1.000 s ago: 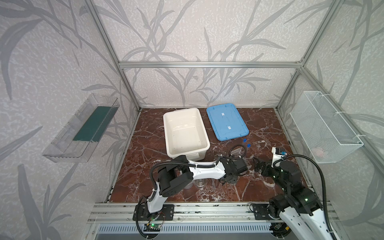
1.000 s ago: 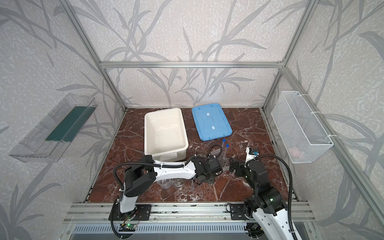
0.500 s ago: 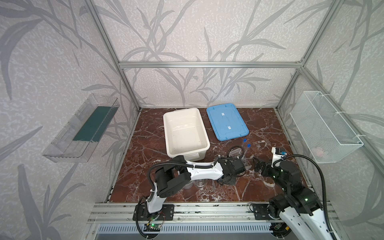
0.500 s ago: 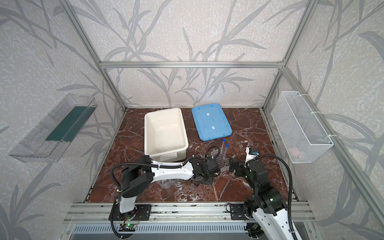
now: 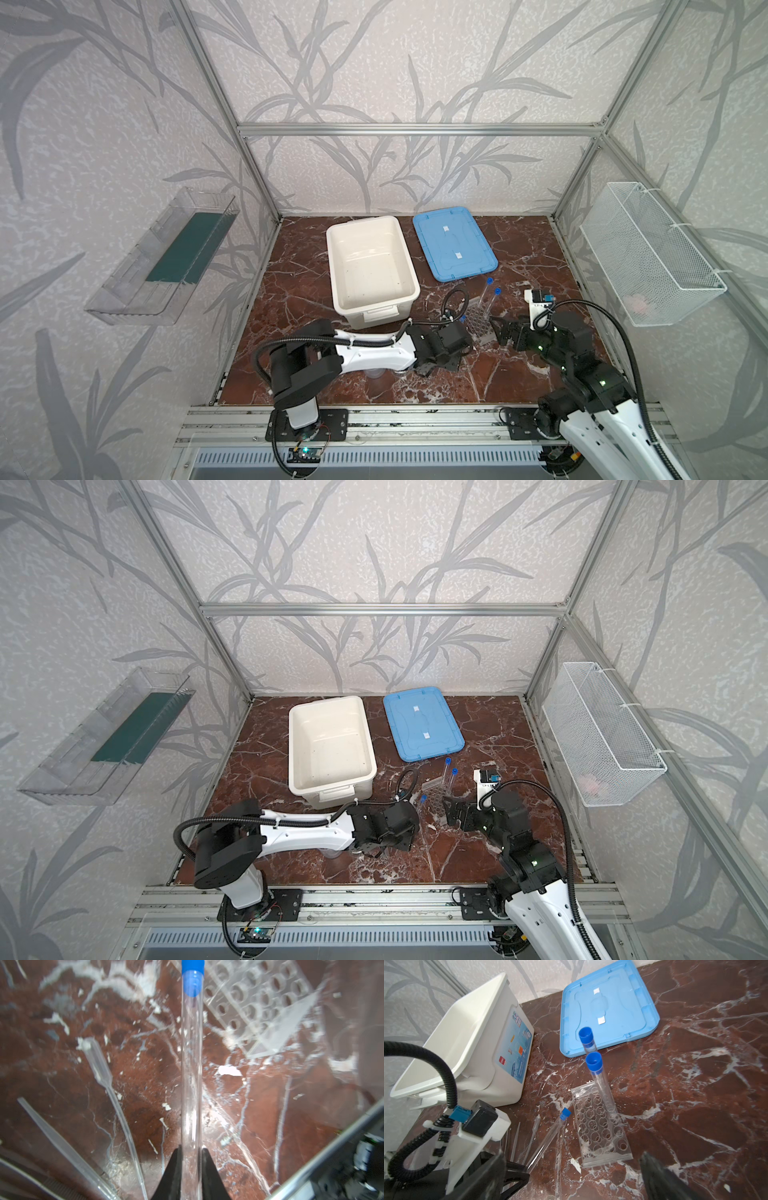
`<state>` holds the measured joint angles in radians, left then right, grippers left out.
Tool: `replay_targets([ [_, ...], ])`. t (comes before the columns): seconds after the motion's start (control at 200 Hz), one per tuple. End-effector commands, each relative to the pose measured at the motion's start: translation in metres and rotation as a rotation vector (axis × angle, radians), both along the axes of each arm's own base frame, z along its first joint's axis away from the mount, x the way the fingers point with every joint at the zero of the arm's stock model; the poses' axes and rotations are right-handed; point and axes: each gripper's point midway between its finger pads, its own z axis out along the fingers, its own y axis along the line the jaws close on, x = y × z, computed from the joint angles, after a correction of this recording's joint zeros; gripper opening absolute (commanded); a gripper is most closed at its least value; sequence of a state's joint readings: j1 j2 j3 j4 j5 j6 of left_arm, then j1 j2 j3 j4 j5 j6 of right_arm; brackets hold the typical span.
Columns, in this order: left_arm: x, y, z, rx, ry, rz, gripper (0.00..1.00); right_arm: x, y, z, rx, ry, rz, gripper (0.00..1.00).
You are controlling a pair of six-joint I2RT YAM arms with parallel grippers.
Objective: Organize the chemistry lab equipment
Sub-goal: 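Lift the third tube upright with the left gripper toward the right gripper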
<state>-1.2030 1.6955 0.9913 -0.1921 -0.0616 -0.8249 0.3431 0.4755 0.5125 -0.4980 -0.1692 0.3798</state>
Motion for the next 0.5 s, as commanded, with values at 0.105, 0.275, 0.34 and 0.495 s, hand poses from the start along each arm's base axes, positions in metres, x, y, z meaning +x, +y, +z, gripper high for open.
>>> replay_targets([
  [0.105,0.009,-0.01,0.013,-0.07,-0.056,-0.021,0.17,0.004,0.013,0.02,0.031,-0.014,0.063,0.99],
  [0.275,0.007,-0.008,0.026,-0.148,-0.104,-0.029,0.17,0.005,0.019,0.011,0.068,0.039,0.066,0.98],
  [0.34,0.007,-0.007,0.037,-0.223,-0.146,-0.038,0.17,0.004,0.026,0.01,0.099,0.075,0.091,0.97],
  [0.495,-0.001,-0.011,0.055,-0.361,-0.214,-0.109,0.17,0.002,0.041,0.02,0.178,0.14,0.142,0.97],
])
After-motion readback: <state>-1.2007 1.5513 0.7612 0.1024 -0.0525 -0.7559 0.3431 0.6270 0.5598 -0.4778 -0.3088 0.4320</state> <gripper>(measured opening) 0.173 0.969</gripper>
